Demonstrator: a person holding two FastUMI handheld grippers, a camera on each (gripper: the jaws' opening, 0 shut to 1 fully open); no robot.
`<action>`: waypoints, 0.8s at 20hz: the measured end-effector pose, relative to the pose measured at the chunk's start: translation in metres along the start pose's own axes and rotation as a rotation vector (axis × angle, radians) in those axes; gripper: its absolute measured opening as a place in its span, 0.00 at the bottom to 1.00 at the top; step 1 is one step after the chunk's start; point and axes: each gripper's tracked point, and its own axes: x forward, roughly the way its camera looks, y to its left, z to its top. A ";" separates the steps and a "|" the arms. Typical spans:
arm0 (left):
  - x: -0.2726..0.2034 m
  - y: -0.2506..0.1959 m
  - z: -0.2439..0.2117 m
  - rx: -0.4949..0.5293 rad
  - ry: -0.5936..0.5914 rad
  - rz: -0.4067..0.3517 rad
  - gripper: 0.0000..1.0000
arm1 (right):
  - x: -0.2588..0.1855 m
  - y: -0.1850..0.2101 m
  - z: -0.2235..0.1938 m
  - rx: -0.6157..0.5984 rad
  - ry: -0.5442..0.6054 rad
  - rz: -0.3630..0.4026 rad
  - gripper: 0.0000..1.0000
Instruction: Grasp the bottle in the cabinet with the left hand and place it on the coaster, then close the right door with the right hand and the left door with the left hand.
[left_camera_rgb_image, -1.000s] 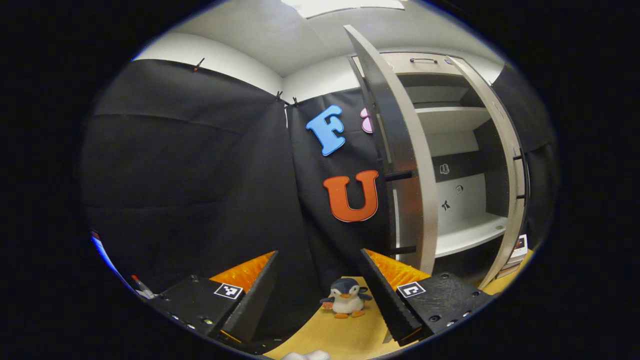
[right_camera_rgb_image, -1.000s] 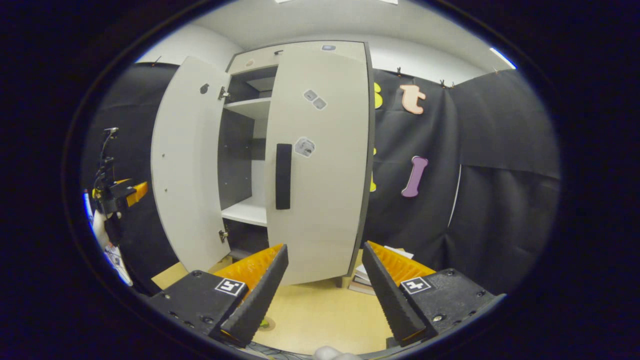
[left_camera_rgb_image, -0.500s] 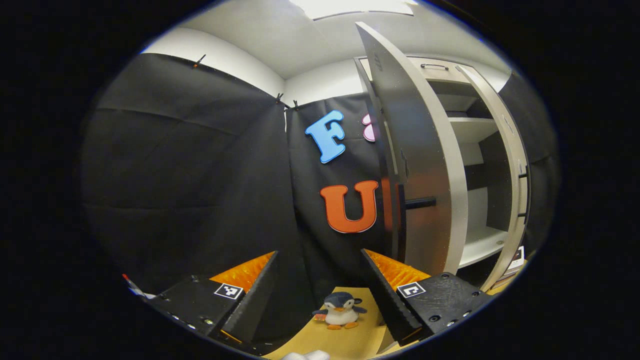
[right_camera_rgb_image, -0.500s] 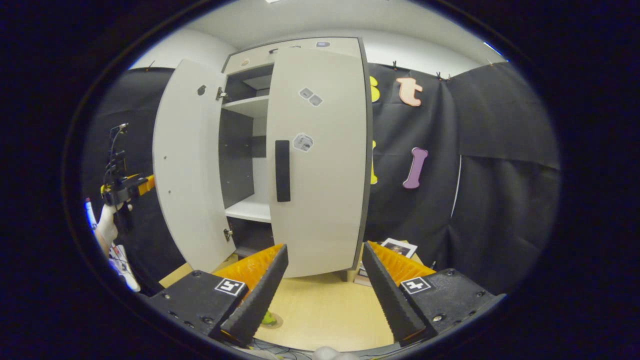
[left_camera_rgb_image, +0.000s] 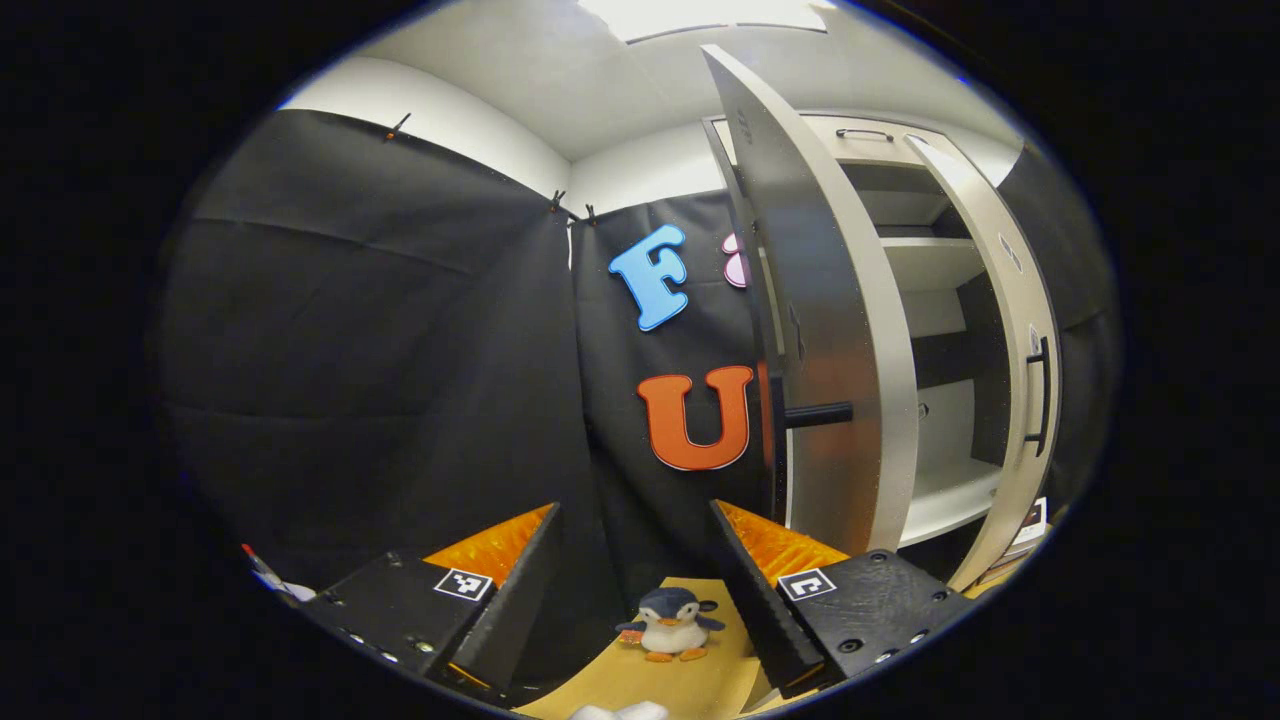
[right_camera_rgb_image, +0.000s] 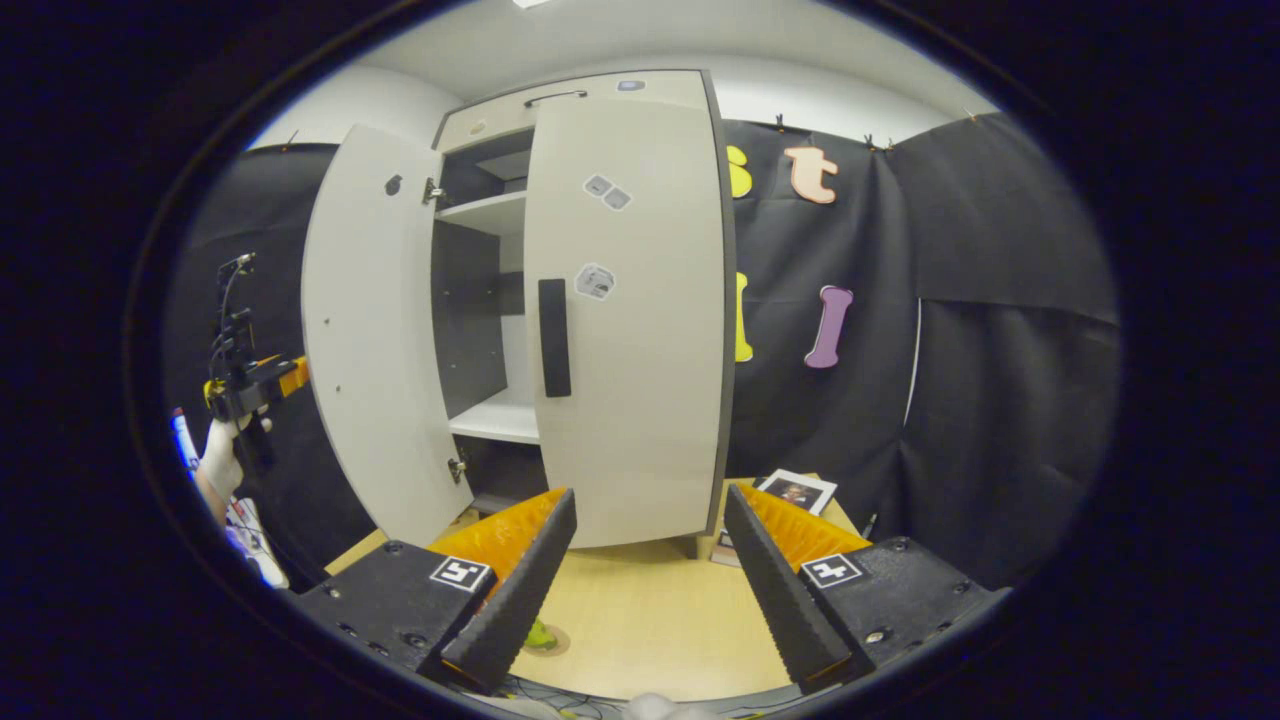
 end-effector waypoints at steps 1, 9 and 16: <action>-0.003 -0.004 0.002 0.006 0.001 0.002 0.88 | 0.001 0.000 0.000 0.002 0.000 0.001 0.95; -0.016 -0.042 0.007 -0.002 -0.004 -0.073 0.88 | 0.006 -0.004 0.000 0.011 -0.003 0.003 0.98; -0.021 -0.094 0.014 -0.019 -0.031 -0.195 0.88 | 0.006 -0.006 0.002 0.014 -0.003 -0.016 0.98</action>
